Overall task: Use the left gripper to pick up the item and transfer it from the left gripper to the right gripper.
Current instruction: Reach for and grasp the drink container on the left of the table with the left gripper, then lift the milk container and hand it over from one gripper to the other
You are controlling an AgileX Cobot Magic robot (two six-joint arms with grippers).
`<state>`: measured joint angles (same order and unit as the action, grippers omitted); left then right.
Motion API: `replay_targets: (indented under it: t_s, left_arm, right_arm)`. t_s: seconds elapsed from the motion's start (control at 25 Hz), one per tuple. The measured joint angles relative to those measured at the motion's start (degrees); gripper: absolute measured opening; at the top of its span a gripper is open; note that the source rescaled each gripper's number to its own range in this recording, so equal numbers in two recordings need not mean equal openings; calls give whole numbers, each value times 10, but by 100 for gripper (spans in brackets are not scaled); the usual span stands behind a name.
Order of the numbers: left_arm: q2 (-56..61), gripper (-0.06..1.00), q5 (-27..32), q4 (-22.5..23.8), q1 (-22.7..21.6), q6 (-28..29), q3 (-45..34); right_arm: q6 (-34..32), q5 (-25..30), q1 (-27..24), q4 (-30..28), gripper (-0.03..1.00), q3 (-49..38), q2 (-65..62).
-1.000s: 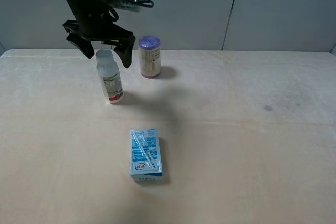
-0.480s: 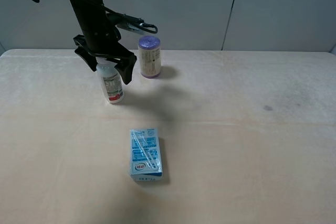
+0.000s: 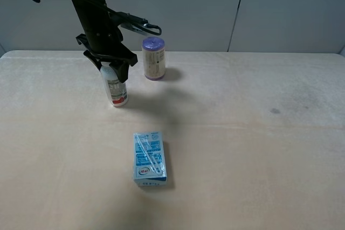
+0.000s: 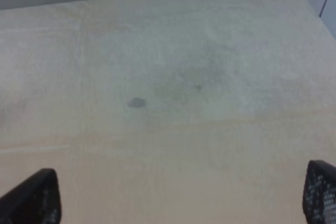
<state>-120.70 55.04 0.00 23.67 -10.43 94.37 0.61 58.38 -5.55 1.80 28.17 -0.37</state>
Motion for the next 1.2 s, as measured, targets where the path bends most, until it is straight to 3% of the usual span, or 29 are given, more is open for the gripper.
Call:
replay_targets:
  t_s: [0.36, 0.68, 0.88, 1.0, 1.2]
  left_arm:
    - [0, 0, 3, 5, 0, -1, 4]
    - [13, 0, 111, 16, 0, 3, 74]
    - [42, 0, 115, 13, 0, 31, 104]
    - [66, 0, 116, 0, 0, 48, 107]
    - [102, 0, 116, -70, 0, 54, 107]
  right_arm:
    - [0, 1, 0, 0, 100, 0, 0]
    - [0, 1, 0, 0, 100, 0, 0]
    - [0, 0, 0, 0, 100, 0, 0]
    - [0, 0, 0, 0, 100, 0, 0]
    - [0, 0, 0, 0, 100, 0, 0]
